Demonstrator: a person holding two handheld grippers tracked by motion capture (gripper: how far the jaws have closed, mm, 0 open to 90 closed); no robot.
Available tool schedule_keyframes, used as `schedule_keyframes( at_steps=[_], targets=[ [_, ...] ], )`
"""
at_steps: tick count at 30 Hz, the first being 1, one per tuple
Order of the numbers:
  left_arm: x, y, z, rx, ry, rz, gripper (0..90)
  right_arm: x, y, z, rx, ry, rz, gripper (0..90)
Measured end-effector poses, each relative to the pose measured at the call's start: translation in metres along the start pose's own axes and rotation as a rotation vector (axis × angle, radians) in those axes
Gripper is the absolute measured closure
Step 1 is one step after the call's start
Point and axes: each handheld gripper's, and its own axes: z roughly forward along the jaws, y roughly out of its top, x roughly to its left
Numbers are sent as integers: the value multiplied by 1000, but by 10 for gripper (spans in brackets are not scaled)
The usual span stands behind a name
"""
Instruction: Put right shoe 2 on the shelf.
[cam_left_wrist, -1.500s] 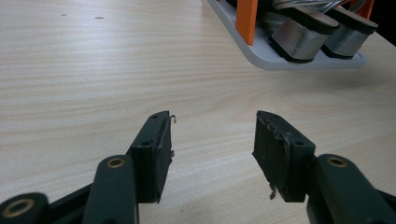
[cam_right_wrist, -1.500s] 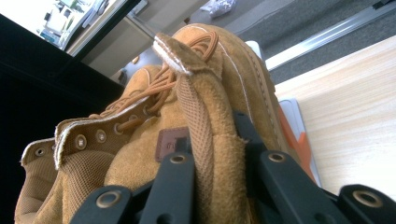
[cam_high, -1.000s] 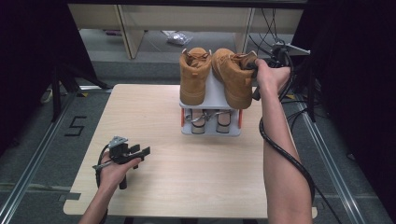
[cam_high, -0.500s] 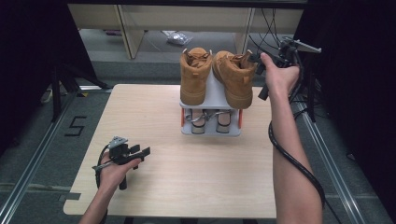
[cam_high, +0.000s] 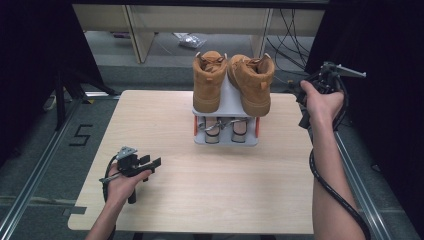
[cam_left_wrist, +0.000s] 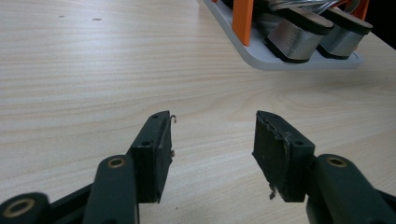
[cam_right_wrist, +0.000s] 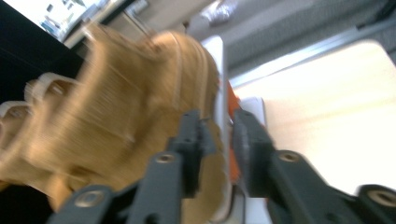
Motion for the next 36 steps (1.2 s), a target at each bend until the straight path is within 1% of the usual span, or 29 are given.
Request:
schedule_keyframes(
  at_steps=[1,2,3,4,5,6,9,10,13,14,15,16,17,18,20,21,22,23,24,25,26,27,29,30,31,32,33,34,36],
  targets=[
    [0,0,0,-4,-3,-1,461,-5,-4,3,16,-9,2,802],
    [1,0,0,-3,-2,-2,461,-9,-7,4,28,-20,-38,824],
    [1,0,0,0,2,-2,460,-12,-11,6,47,-24,-31,852],
    [1,0,0,2,3,2,460,-12,-15,8,61,-19,-9,870],
    [1,-1,0,4,5,3,461,-15,-19,11,87,-17,-23,884],
    [1,-1,0,5,6,1,461,-17,-22,13,94,-18,-44,890],
    [0,-1,0,4,4,-2,461,-15,-34,19,134,-8,-16,891],
    [0,-1,0,3,3,2,461,-15,-38,20,147,-7,-33,892],
    [1,0,-1,2,3,3,461,-10,-46,23,155,7,-79,892],
    [1,0,-1,2,4,3,461,-6,-48,22,166,12,-56,892],
    [1,-1,-1,2,5,2,461,-5,-50,23,163,5,-88,892],
    [1,-1,-1,2,4,3,461,-2,-52,24,172,6,-90,893],
    [1,-1,-1,2,4,3,461,0,-53,25,177,5,-111,894],
    [1,0,-1,3,7,4,461,2,-54,26,179,14,-98,895],
    [1,0,-1,1,5,2,461,5,-56,29,186,20,-92,900],
    [1,0,-1,1,8,-1,461,7,-56,29,188,19,-102,900],
    [1,0,-2,-1,9,-4,461,8,-57,30,180,15,-104,900],
    [1,0,-2,-1,11,-4,461,11,-57,29,188,0,-84,900],
    [1,0,-2,2,13,-5,461,10,-57,30,183,-3,-105,900],
    [2,0,-1,-3,7,-6,461,8,-57,31,174,10,-126,900],
    [1,0,-1,-1,8,-3,461,8,-57,32,172,15,-123,900],
    [1,0,0,-4,3,0,461,11,-58,32,185,23,-84,900],
    [1,-1,0,2,3,3,461,11,-58,35,178,18,-114,900],
    [0,-1,0,2,4,1,461,15,-59,36,187,15,-83,900],
    [0,-1,0,3,3,1,461,15,-59,39,175,20,-102,900],
    [0,-1,0,3,5,-1,461,18,-60,39,186,16,-73,900],
    [0,-1,0,3,5,-1,461,16,-60,42,180,15,-105,900],
    [1,-1,0,4,4,1,461,18,-61,42,187,23,-83,900],
    [1,-1,1,7,7,1,461,18,-61,46,182,27,-112,900]
  ],
)
